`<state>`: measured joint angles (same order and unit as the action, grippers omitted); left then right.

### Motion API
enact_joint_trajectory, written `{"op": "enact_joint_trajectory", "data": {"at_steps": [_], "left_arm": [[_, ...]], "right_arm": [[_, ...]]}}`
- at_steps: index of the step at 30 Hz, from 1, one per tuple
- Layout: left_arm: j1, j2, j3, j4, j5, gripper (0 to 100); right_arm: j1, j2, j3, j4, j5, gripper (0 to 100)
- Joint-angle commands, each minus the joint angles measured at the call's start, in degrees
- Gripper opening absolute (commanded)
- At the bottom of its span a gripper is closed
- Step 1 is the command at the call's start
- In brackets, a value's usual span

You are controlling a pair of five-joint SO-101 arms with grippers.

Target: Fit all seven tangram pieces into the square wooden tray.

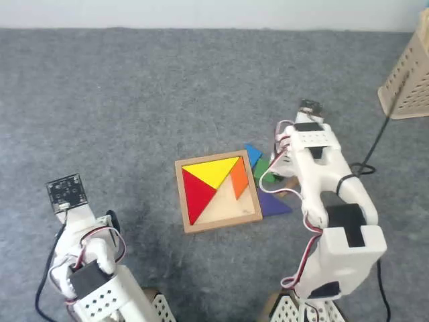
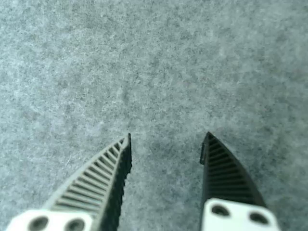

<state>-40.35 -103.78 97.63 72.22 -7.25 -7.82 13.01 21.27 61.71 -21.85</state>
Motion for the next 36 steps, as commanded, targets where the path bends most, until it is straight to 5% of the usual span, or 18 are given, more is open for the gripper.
{"op": "enact_joint_trajectory", "data": {"at_steps": [1,15,27,36], "left_arm": [[0.18,-0.62,-1.1,0.18,0.53,23],[0.18,-0.62,-1.1,0.18,0.53,23],[0.18,-0.62,-1.1,0.18,0.53,23],[0.18,-0.62,-1.1,0.18,0.53,23]], "right_arm": [[3.65,-1.1,-0.26,0.48,-0.35,17.4],[4.26,-1.71,-0.35,0.57,5.19,0.4],[3.47,-12.26,-0.26,3.3,9.67,0.6],[-13.85,-23.43,-0.62,3.74,20.4,0.6]]}}
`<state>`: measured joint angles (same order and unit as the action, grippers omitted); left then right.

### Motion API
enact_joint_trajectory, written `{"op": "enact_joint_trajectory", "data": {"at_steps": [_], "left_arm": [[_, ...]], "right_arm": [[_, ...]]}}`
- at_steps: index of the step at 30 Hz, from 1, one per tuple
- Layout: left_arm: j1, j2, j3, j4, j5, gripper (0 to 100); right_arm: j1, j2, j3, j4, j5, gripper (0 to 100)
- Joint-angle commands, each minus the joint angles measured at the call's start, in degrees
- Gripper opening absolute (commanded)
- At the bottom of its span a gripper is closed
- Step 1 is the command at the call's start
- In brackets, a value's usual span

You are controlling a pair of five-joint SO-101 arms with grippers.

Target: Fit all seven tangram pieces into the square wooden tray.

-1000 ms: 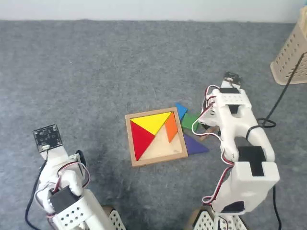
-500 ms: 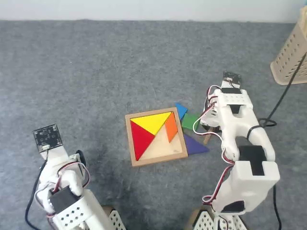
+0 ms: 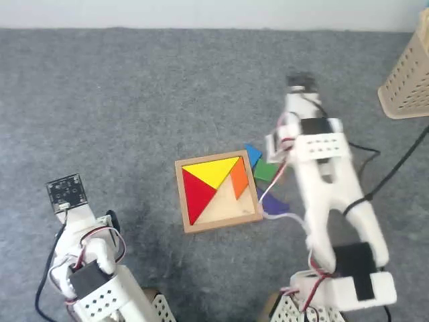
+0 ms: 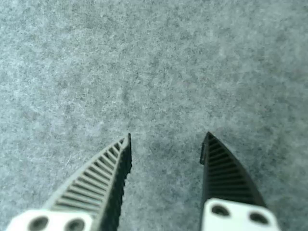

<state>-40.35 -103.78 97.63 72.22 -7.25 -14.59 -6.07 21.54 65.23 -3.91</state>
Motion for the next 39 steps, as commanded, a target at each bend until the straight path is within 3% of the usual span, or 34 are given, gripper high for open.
{"op": "enact_joint_trajectory", "data": {"at_steps": [1,4,8,31,39], "left_arm": [[0.18,-0.62,-1.1,0.18,0.53,23],[0.18,-0.62,-1.1,0.18,0.53,23],[0.18,-0.62,-1.1,0.18,0.53,23],[0.18,-0.62,-1.1,0.18,0.53,23],[0.18,-0.62,-1.1,0.18,0.53,23]], "right_arm": [[-9.98,-3.82,-0.88,0.22,2.64,0.6],[-16.4,-1.1,-0.79,-0.75,2.64,0.6],[-19.21,3.56,-0.79,-4.44,2.37,0.6],[-19.03,10.33,-0.88,-7.69,-0.97,1.1],[-13.58,10.86,-1.76,-7.96,0.88,1.0]]}}
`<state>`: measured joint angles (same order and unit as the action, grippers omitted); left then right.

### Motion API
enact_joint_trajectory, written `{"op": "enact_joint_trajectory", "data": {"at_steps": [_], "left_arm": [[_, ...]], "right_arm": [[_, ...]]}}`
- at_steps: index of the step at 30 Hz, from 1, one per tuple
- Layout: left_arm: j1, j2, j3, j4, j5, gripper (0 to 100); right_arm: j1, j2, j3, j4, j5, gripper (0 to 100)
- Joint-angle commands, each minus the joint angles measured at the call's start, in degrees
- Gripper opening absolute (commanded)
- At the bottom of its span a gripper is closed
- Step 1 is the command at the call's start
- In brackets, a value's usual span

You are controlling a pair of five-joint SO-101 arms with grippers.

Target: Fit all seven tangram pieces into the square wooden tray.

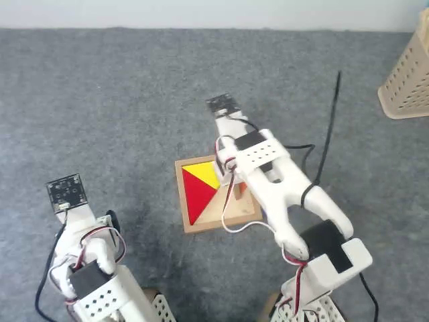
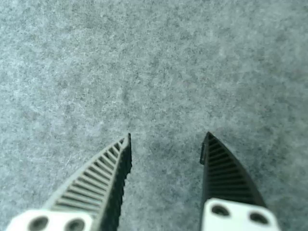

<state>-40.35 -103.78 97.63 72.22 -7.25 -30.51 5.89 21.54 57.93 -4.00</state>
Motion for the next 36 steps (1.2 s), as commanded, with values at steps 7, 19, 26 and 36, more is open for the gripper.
{"op": "enact_joint_trajectory", "data": {"at_steps": [7,19,26,36], "left_arm": [[0.18,-0.62,-1.1,0.18,0.53,23],[0.18,-0.62,-1.1,0.18,0.53,23],[0.18,-0.62,-1.1,0.18,0.53,23],[0.18,-0.62,-1.1,0.18,0.53,23]], "right_arm": [[2.24,-1.1,-2.02,-0.75,1.05,1.1],[-0.22,-1.1,-1.85,-2.51,0.88,13.7],[1.19,-4.7,-1.93,-1.27,0.79,13.4],[8.66,-15.96,4.04,-0.13,1.14,8.6]]}}
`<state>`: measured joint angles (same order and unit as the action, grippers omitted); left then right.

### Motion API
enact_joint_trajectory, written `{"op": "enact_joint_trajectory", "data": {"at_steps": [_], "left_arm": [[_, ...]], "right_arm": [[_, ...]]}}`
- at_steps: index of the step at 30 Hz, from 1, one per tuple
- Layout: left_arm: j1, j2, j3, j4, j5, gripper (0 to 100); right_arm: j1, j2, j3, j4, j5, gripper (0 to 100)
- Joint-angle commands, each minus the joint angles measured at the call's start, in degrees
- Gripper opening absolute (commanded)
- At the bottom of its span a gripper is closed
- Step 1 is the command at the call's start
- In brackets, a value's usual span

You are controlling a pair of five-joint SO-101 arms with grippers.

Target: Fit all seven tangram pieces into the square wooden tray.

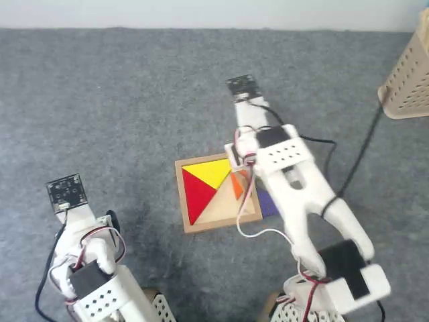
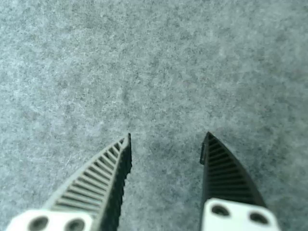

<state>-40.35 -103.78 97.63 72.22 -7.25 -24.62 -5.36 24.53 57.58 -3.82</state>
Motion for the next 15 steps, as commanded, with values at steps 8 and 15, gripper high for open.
{"op": "enact_joint_trajectory", "data": {"at_steps": [8,15], "left_arm": [[0.18,-0.62,-1.1,0.18,0.53,23],[0.18,-0.62,-1.1,0.18,0.53,23]], "right_arm": [[1.63,-2.59,8.97,-3.47,0.97,0.5],[-2.77,-2.42,8.7,-2.07,1.05,0.6]]}}
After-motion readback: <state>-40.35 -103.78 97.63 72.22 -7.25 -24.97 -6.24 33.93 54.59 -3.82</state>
